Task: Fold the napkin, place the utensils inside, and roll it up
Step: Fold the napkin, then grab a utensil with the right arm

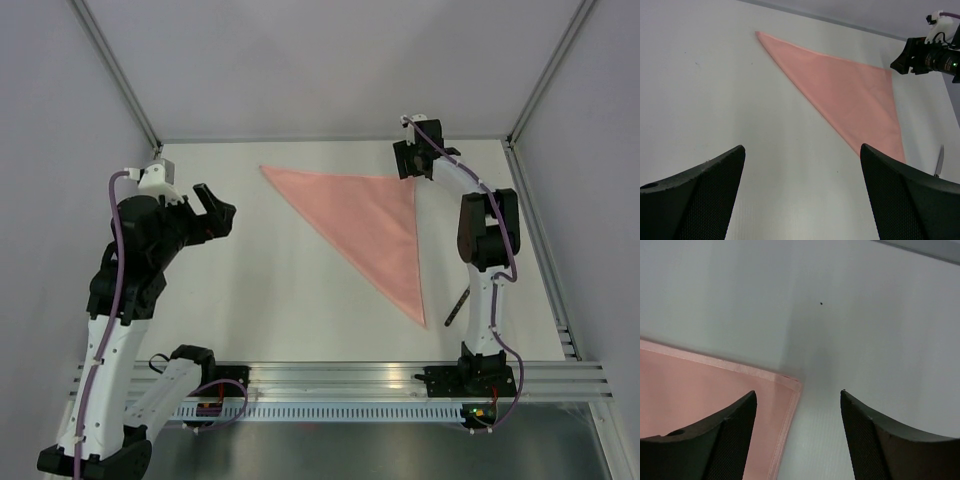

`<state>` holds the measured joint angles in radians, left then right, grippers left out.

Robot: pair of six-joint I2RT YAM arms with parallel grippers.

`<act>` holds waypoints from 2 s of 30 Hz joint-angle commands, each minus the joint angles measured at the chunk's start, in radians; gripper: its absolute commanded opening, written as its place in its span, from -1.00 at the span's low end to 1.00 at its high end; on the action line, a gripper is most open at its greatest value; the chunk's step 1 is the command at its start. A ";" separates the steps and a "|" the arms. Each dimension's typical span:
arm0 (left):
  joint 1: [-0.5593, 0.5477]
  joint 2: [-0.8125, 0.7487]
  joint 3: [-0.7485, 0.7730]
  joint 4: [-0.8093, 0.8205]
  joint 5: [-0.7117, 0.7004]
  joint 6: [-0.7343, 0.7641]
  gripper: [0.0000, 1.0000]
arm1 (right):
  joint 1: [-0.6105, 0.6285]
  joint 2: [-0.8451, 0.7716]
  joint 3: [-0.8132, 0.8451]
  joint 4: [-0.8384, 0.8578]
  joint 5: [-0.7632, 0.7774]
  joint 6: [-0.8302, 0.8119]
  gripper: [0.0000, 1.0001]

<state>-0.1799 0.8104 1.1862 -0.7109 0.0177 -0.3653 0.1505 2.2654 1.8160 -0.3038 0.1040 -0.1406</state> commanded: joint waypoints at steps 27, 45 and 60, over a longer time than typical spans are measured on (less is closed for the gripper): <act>0.005 -0.174 -0.372 0.340 0.318 -0.139 0.99 | -0.249 -0.709 -0.730 -0.748 -0.132 -0.235 0.39; 0.003 -0.166 -0.369 0.373 0.326 -0.139 0.99 | -0.273 -0.578 -0.831 -0.810 -0.056 -0.188 0.40; 0.003 -0.162 -0.370 0.384 0.337 -0.156 0.99 | -0.313 -0.483 -0.851 -0.732 -0.053 -0.183 0.28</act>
<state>-0.1799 0.6479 0.8158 -0.3683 0.3244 -0.4755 -0.1574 1.7226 0.9752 -0.9890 -0.1158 -0.3614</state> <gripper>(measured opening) 0.994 0.647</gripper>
